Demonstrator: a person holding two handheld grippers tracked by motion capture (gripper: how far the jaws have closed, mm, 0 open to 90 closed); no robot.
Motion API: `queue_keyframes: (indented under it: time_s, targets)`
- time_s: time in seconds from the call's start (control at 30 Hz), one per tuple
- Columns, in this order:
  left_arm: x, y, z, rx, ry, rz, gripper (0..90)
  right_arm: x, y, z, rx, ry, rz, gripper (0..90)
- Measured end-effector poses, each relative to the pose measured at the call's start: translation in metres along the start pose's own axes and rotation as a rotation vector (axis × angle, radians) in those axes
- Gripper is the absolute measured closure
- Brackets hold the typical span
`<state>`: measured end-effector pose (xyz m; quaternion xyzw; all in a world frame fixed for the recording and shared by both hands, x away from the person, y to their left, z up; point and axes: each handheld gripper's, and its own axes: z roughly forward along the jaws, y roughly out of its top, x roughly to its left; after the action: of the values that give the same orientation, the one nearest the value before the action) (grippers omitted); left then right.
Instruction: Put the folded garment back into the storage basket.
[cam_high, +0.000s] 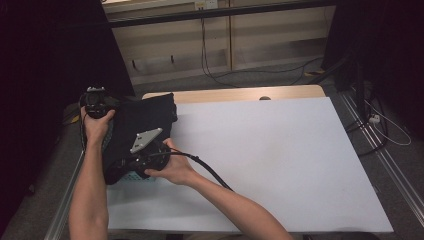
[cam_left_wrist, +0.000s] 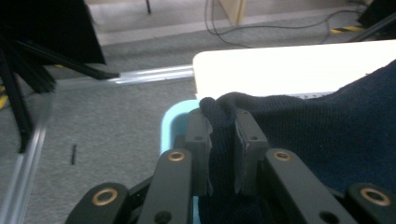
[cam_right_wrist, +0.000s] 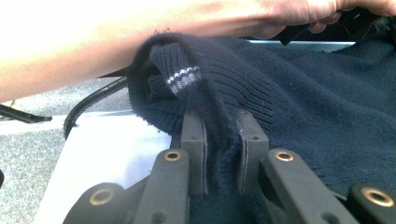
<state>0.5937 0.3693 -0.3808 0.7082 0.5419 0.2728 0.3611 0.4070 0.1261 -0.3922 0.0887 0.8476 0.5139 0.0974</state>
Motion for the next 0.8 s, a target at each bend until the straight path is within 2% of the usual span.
queue_keyframes:
  time_s: [0.17,0.2,0.27,0.3,0.4,0.5,0.63,0.8]
  targets:
    - [0.0,-0.001,-0.001,-0.007,0.017,-0.019,71.5,-0.004,0.003,0.003,0.013,0.003,0.002,77.0]
    - [0.0,-0.001,-0.001,-0.007,0.017,-0.019,67.7,-0.005,0.003,0.004,0.015,0.005,0.006,77.0]
    - [-0.004,-0.001,-0.003,-0.016,0.046,-0.009,51.3,-0.008,0.003,0.006,0.023,0.011,0.01,76.9]
    - [-0.005,-0.001,-0.005,-0.024,0.035,-0.018,46.0,-0.01,0.003,0.008,0.031,0.014,0.015,76.8]
    - [-0.008,-0.001,-0.009,-0.023,0.023,-0.003,44.1,-0.014,0.001,0.015,0.049,0.017,0.023,76.8]
    - [-0.011,-0.003,-0.015,-0.037,0.01,0.001,42.6,-0.015,0.001,0.016,0.038,0.025,0.04,76.7]
    - [-0.015,-0.007,-0.023,-0.039,-0.002,0.03,41.8,-0.015,0.003,0.018,0.034,0.021,0.043,76.6]
    - [-0.017,-0.01,-0.029,-0.038,-0.006,0.026,40.2,-0.015,0.004,0.02,0.028,0.017,0.053,74.6]
